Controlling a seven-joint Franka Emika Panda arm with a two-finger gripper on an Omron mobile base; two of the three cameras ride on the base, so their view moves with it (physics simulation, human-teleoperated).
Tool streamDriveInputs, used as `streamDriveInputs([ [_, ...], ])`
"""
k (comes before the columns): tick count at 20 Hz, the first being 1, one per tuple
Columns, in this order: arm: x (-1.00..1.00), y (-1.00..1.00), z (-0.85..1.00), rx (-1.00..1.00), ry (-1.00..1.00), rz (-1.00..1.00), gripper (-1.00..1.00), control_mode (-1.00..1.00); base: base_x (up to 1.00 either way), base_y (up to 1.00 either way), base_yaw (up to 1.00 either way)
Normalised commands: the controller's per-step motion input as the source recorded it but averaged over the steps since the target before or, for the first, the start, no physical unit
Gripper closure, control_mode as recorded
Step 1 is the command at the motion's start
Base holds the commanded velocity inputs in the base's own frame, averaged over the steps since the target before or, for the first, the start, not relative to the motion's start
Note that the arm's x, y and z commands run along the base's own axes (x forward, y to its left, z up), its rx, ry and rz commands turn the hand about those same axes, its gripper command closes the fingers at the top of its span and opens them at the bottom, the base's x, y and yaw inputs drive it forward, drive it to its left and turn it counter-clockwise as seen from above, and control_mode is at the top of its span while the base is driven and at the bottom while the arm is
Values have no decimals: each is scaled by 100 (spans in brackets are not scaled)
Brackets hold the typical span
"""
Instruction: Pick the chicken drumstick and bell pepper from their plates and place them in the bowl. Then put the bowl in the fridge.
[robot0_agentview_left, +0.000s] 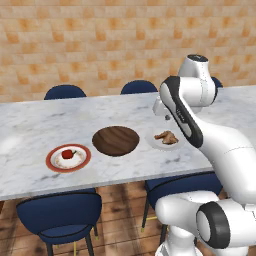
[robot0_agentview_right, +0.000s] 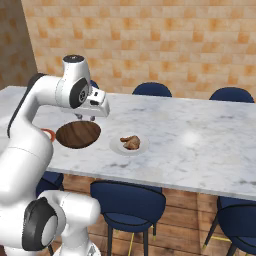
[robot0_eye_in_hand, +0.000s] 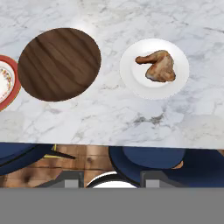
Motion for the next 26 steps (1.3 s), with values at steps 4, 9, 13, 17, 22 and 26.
streamDriveInputs([
  [4, 0, 0, -5, 0, 0, 0, -100, -100, 0, 0, 0],
  [9, 10, -14, -22, -3, 0, 15, -100, -100, 0, 0, 0],
  [13, 23, -6, -29, -13, 1, 40, -100, -100, 0, 0, 0],
  [17, 36, -2, -28, -14, 1, 46, -100, -100, 0, 0, 0],
  [22, 39, 0, -29, -18, 0, 33, -100, -100, 0, 0, 0],
  [26, 42, 0, -37, -15, 0, 14, -100, -100, 0, 0, 0],
])
